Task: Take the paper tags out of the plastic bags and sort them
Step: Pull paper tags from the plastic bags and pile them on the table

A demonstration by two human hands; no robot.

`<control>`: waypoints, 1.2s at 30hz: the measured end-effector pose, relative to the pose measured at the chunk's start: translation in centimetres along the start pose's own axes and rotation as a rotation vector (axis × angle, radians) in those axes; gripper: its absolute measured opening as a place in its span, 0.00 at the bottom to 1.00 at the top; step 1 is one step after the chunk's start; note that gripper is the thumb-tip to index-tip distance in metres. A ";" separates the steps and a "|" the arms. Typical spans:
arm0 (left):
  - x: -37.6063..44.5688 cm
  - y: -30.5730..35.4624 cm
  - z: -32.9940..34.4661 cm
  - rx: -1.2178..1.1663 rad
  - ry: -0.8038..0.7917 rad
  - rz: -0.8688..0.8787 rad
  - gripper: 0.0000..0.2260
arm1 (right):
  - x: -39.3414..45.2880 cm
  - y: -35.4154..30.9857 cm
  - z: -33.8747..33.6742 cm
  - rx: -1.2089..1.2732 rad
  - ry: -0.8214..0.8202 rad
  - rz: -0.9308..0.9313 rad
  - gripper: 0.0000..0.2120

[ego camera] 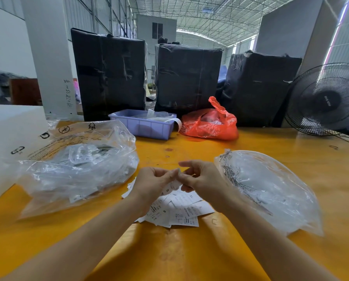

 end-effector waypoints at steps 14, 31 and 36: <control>-0.7 -0.4 -0.8 -0.378 0.202 -0.016 0.16 | -0.5 -1.3 0.7 -0.066 0.087 -0.110 0.12; -0.4 4.7 -8.0 0.172 0.319 0.069 0.04 | -2.4 -2.9 -8.2 -0.201 0.518 -0.178 0.04; -3.5 6.8 -17.8 0.604 0.818 0.098 0.10 | -4.0 1.9 -15.4 -0.842 0.531 0.362 0.05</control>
Point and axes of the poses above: each hand's wrist, its own x-axis towards the middle knuckle, its own z-axis out of the palm, y = z × x, the point moved 8 cm from there along x, towards the middle knuckle, and after that the axes turned 12 degrees about -y, right-handed, at the moved point
